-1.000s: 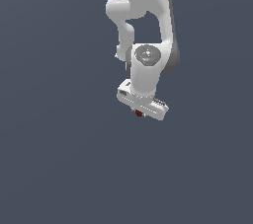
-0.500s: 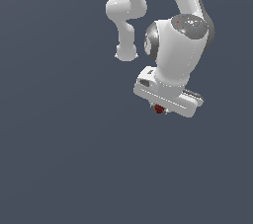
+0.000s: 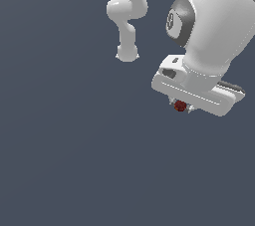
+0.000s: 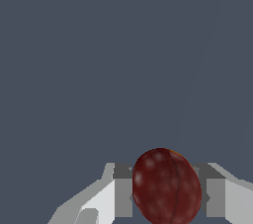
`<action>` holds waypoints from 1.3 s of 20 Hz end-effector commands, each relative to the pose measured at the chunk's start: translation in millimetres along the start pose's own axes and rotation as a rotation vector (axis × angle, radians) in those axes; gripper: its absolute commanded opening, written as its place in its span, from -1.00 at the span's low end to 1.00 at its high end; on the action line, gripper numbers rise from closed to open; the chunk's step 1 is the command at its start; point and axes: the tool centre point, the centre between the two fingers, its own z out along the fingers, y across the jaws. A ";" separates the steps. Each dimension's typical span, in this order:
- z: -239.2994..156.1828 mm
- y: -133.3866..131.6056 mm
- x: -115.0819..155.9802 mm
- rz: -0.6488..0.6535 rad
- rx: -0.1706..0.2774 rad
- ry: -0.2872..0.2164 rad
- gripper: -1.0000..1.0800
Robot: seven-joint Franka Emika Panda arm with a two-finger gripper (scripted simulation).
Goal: Pick up the object and move it to a goal position.
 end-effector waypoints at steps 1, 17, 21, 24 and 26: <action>-12.4 -10.7 0.1 0.001 -0.001 0.000 -1.00; -66.2 -59.1 2.0 0.000 0.000 -0.001 -1.00; -74.1 -66.4 2.6 0.000 0.000 -0.001 -1.00; -78.1 -70.2 3.0 0.000 0.000 -0.001 -1.00; -80.1 -72.1 3.2 0.000 0.000 -0.001 -1.00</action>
